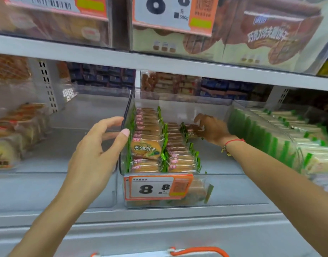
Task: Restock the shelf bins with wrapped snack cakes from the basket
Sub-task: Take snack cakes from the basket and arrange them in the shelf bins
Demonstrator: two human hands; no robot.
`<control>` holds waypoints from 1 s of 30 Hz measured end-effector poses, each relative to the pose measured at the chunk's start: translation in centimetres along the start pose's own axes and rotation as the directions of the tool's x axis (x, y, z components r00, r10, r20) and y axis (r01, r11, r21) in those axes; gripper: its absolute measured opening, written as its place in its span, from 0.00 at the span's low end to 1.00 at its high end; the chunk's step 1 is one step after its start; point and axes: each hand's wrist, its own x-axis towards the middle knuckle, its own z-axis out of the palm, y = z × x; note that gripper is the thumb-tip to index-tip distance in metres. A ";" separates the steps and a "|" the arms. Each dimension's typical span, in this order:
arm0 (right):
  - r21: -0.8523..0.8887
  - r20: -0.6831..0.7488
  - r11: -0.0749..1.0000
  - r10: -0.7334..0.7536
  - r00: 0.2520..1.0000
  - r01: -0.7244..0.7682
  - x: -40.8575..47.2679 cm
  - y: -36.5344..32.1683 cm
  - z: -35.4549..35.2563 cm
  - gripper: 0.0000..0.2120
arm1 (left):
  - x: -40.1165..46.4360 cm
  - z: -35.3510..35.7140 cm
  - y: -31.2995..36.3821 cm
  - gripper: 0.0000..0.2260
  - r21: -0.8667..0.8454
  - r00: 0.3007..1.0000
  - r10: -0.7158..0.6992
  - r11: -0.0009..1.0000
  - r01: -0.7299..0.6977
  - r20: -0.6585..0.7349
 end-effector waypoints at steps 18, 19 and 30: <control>-0.071 -0.092 0.995 -0.083 0.992 0.077 -0.1 -1.4 0.3 0.10 | -0.3 0.1 0.5 0.08 0.017 1.000 0.009 1.000 -0.009 -0.025; -0.078 -0.093 0.994 -0.087 0.992 0.080 0.0 -1.4 0.4 0.10 | -0.3 0.2 0.4 0.09 0.024 1.000 0.011 1.000 -0.010 -0.030; 0.051 0.222 0.999 -0.019 0.975 0.008 -2.4 -2.6 -4.5 0.14 | -0.3 0.3 0.3 0.13 0.138 1.000 -0.014 0.990 0.018 -0.028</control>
